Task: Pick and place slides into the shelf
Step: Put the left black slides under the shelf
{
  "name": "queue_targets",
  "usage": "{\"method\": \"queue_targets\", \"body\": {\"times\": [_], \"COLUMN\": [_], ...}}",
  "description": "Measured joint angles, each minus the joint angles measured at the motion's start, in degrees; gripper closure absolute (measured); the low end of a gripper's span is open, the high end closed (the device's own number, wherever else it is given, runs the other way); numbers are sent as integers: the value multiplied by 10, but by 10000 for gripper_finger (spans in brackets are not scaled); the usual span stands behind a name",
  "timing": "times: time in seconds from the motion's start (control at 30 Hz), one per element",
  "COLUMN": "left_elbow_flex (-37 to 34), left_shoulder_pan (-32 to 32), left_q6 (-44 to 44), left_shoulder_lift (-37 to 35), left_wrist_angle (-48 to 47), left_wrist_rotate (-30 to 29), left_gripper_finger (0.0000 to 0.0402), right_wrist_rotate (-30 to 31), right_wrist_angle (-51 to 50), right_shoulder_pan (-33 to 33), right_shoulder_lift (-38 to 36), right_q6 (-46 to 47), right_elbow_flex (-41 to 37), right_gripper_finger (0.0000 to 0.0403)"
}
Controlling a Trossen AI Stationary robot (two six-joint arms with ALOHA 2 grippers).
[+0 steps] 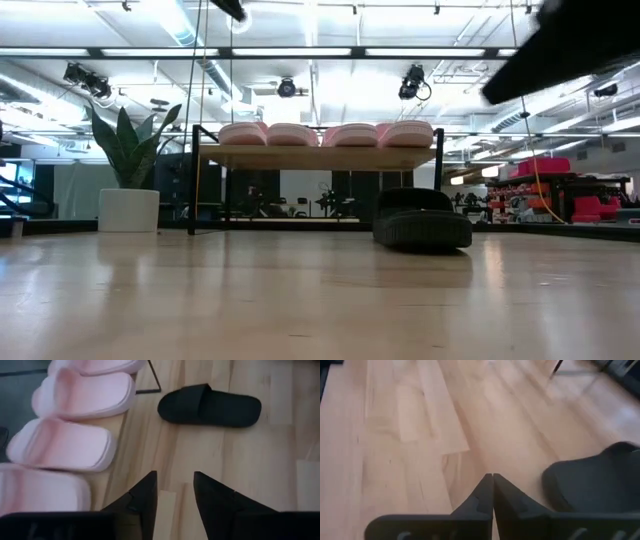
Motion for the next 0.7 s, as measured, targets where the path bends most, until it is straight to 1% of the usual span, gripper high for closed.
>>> {"method": "queue_targets", "body": {"times": [0.07, 0.13, 0.2, 0.3, 0.4, 0.57, 0.63, 0.7], "left_elbow_flex": [0, 0, 0, 0, 0, 0, 0, 0], "left_shoulder_pan": [0, 5, 14, 31, 47, 62, 63, 63], "left_q6": [1, 12, 15, 12, 4, -2, -4, -4], "left_shoulder_lift": [-23, -49, -71, -100, -119, -133, -133, -132], "left_wrist_angle": [-23, -34, -37, -30, -24, -26, -26, -26], "left_wrist_rotate": [0, -8, -25, -40, -39, -39, -39, -39], "left_gripper_finger": [264, 262, 261, 260, 264, 272, 273, 272], "right_wrist_rotate": [41, 66, 70, 67, 27, -111, -131, -132], "right_wrist_angle": [2, 3, 3, 1, 1, 0, 1, 3], "right_shoulder_pan": [19, 31, 31, 16, -14, -76, -96, -109], "right_shoulder_lift": [0, 0, 0, 0, 0, 0, 0, -2], "right_q6": [19, 47, 78, 80, 50, -39, -62, -101], "right_elbow_flex": [-13, -28, -46, -66, -79, -86, -83, -78], "right_gripper_finger": [391, 389, 388, 387, 387, 386, 386, 385]}}
